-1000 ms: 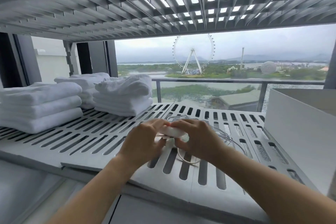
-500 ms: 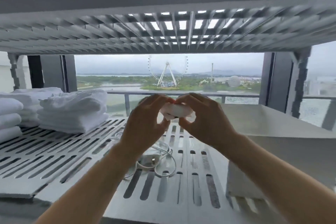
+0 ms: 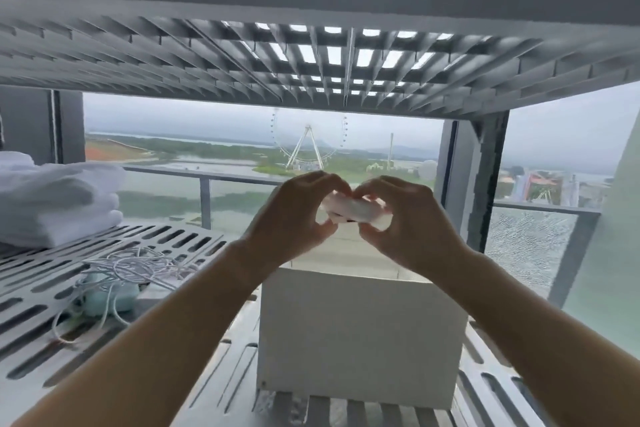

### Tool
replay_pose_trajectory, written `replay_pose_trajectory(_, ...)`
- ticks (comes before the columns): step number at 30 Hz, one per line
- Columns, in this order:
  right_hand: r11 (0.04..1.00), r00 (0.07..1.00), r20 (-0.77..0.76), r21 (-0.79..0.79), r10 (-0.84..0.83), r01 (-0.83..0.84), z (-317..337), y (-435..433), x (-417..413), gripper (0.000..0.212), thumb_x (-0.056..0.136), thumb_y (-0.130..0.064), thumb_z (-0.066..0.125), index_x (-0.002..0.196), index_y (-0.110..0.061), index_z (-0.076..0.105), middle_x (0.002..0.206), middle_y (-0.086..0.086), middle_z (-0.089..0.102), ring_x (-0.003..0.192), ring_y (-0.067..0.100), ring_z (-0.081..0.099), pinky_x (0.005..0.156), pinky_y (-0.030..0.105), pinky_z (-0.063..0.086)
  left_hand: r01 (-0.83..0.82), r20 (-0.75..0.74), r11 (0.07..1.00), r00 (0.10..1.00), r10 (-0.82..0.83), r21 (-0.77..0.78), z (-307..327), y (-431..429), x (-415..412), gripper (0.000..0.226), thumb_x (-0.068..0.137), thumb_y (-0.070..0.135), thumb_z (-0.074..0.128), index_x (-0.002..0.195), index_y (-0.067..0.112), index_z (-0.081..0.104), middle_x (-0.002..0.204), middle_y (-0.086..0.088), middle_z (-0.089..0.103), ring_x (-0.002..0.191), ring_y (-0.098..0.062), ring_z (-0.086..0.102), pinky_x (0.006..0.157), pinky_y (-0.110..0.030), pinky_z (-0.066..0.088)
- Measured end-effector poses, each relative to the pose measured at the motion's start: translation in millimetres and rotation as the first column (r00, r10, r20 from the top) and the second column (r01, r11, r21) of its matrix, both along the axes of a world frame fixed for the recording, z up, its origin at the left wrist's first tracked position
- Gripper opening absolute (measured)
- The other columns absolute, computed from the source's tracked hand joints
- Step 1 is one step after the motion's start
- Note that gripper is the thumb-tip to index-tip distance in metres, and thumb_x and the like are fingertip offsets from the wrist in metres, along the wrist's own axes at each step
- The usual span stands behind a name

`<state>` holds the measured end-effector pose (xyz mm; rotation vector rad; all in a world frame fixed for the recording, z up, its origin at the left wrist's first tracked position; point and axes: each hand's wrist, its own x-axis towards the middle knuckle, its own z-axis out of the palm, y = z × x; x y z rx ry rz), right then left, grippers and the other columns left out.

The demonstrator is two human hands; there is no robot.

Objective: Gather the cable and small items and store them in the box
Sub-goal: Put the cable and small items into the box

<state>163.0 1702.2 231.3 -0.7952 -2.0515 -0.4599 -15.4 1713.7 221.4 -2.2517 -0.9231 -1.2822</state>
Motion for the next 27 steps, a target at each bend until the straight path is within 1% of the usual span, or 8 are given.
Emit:
replay_pose_trajectory(4, 0.998, 1.0, 0.028, -0.058, -0.01, 0.011, -2, 14, 10, 0.027, 0.066, -0.01, 0.071, 0.091, -0.016, 0.065, 0.086, 0.0, 0.07, 0.072, 0.018, 0.062, 0.067, 0.035, 0.053, -0.004, -0.029, 0.997, 1.0, 0.002, -0.071, 0, 10, 5, 0.028, 0.07, 0.013, 0.075, 0.096, 0.018, 0.066, 0.094, 0.003, 0.07, 0.083, -0.012, 0.064, 0.075, -0.029, 0.053)
replay_pose_trajectory(8, 0.993, 0.997, 0.055, -0.098, -0.056, 0.061, -2, 24, 10, 0.026, 0.062, -0.013, 0.072, 0.087, -0.018, 0.064, 0.079, -0.003, 0.068, 0.064, 0.013, 0.059, 0.061, 0.024, 0.048, -0.005, -0.084, 0.988, 0.996, -0.008, -0.154, 1, 20, 3, 0.033, 0.071, 0.021, 0.077, 0.102, 0.021, 0.065, 0.099, 0.005, 0.069, 0.087, -0.008, 0.063, 0.08, -0.023, 0.052)
replay_pose_trajectory(12, 0.975, 0.984, 0.14, -0.18, -0.109, 0.134, 2, 31, 9, 0.025, 0.064, -0.015, 0.07, 0.089, -0.016, 0.064, 0.084, 0.001, 0.069, 0.071, 0.017, 0.062, 0.07, 0.026, 0.048, -0.008, -0.134, 0.96, 0.991, -0.03, -0.279, 1, 28, 3, 0.042, 0.071, 0.034, 0.075, 0.11, 0.027, 0.06, 0.105, 0.008, 0.067, 0.091, -0.004, 0.06, 0.083, -0.018, 0.048)
replay_pose_trajectory(15, 0.961, 0.976, 0.189, -0.229, -0.112, 0.155, -1, 32, 6, 0.025, 0.067, -0.017, 0.069, 0.092, -0.015, 0.064, 0.086, 0.001, 0.069, 0.077, 0.018, 0.063, 0.074, 0.03, 0.05, -0.029, -0.189, 0.959, 0.982, -0.026, -0.282, 1, 33, 4, 0.034, 0.073, 0.035, 0.072, 0.105, 0.027, 0.062, 0.1, 0.009, 0.068, 0.082, 0.003, 0.056, 0.077, -0.006, 0.041)
replay_pose_trajectory(18, 0.956, 0.979, 0.181, -0.261, -0.091, 0.137, -2, 33, 4, 0.023, 0.068, -0.015, 0.069, 0.09, -0.016, 0.067, 0.084, 0.001, 0.069, 0.075, 0.016, 0.063, 0.073, 0.03, 0.051, -0.042, -0.224, 0.947, 0.974, -0.032, -0.317, 3, 38, 2, 0.026, 0.07, 0.026, 0.074, 0.094, 0.025, 0.066, 0.09, 0.009, 0.069, 0.074, 0.002, 0.057, 0.071, -0.006, 0.046)
replay_pose_trajectory(22, 0.906, 0.918, 0.394, -0.367, -0.052, 0.209, -8, 31, 4, 0.023, 0.075, -0.02, 0.066, 0.098, -0.02, 0.068, 0.086, -0.001, 0.07, 0.077, 0.013, 0.061, 0.071, 0.024, 0.048, -0.11, -0.333, 0.857, 0.94, -0.075, -0.503, -4, 41, 1, 0.025, 0.07, 0.025, 0.076, 0.094, 0.024, 0.067, 0.089, 0.01, 0.071, 0.076, 0.0, 0.064, 0.07, -0.011, 0.048)
replay_pose_trajectory(25, 0.845, 0.845, 0.535, -0.461, 0.02, 0.272, -13, 29, 2, 0.016, 0.076, -0.023, 0.065, 0.092, -0.023, 0.07, 0.083, -0.006, 0.07, 0.07, 0.008, 0.058, 0.057, 0.013, 0.037, -0.209, -0.47, 0.738, 0.868, -0.162, -0.641, -10, 43, 4, 0.023, 0.072, 0.028, 0.075, 0.093, 0.024, 0.068, 0.079, 0.017, 0.068, 0.072, -0.003, 0.065, 0.067, -0.014, 0.051)
replay_pose_trajectory(27, 0.801, 0.824, 0.563, -0.523, 0.068, 0.291, -14, 31, 0, 0.017, 0.077, -0.015, 0.061, 0.09, -0.021, 0.07, 0.084, -0.005, 0.071, 0.066, 0.007, 0.057, 0.056, 0.011, 0.038, -0.255, -0.522, 0.692, 0.828, -0.204, -0.675, -11, 47, 4, 0.023, 0.072, 0.027, 0.075, 0.094, 0.024, 0.069, 0.075, 0.019, 0.066, 0.07, -0.003, 0.063, 0.058, -0.006, 0.046)
